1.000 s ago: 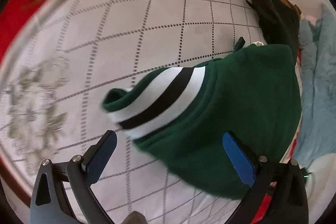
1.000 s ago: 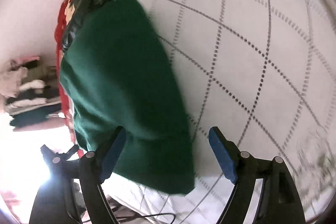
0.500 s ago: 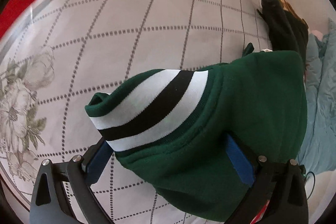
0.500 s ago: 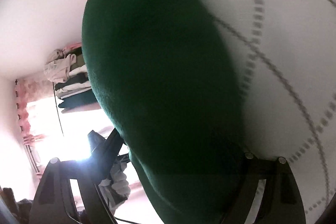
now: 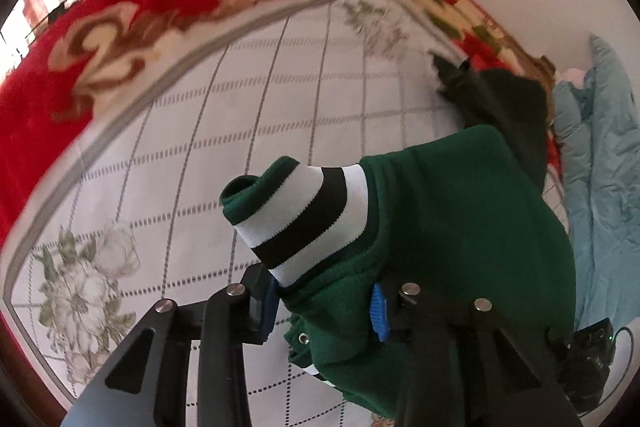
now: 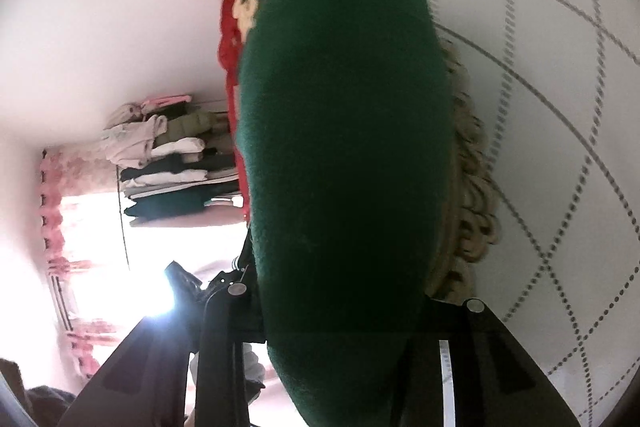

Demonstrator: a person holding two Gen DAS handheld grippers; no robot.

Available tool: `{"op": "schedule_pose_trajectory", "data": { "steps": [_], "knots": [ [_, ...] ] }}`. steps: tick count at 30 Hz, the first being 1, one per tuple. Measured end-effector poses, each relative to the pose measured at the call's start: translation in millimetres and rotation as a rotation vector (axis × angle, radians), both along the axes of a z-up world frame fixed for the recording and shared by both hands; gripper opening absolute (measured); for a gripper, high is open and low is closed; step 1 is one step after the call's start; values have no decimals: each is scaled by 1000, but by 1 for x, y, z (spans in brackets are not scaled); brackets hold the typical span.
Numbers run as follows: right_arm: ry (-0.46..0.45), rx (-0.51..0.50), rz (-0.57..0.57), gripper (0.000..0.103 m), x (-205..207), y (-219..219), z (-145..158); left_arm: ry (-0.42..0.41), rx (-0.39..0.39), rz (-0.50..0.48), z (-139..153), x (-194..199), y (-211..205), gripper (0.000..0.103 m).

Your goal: Fold large clothes

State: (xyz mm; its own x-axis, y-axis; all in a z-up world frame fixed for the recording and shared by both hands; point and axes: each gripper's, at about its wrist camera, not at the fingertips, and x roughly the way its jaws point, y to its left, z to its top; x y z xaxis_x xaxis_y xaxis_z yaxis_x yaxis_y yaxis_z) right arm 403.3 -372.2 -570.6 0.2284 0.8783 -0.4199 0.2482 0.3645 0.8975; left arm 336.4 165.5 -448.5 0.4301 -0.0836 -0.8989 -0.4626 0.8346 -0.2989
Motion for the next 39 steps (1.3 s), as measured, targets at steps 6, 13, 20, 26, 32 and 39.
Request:
{"op": "schedule_pose_trajectory", "data": {
  "steps": [6, 13, 20, 26, 32, 39],
  "knots": [
    [-70, 17, 49, 35, 17, -9, 54, -48, 3, 19, 33, 8, 12, 32],
    [-156, 24, 118, 35, 73, 31, 135, -104, 11, 81, 77, 23, 35, 32],
    [-224, 59, 181, 35, 149, 97, 221, -156, 40, 146, 124, 44, 66, 33],
    [-269, 113, 216, 35, 214, 143, 261, -205, 66, 208, 157, 80, 90, 32],
    [-297, 158, 187, 35, 293, 145, 253, -268, 74, 208, 160, 148, 80, 32],
    [-246, 104, 80, 34, 349, 55, 156, -237, 38, 62, 78, 235, 0, 33]
  ]
}}
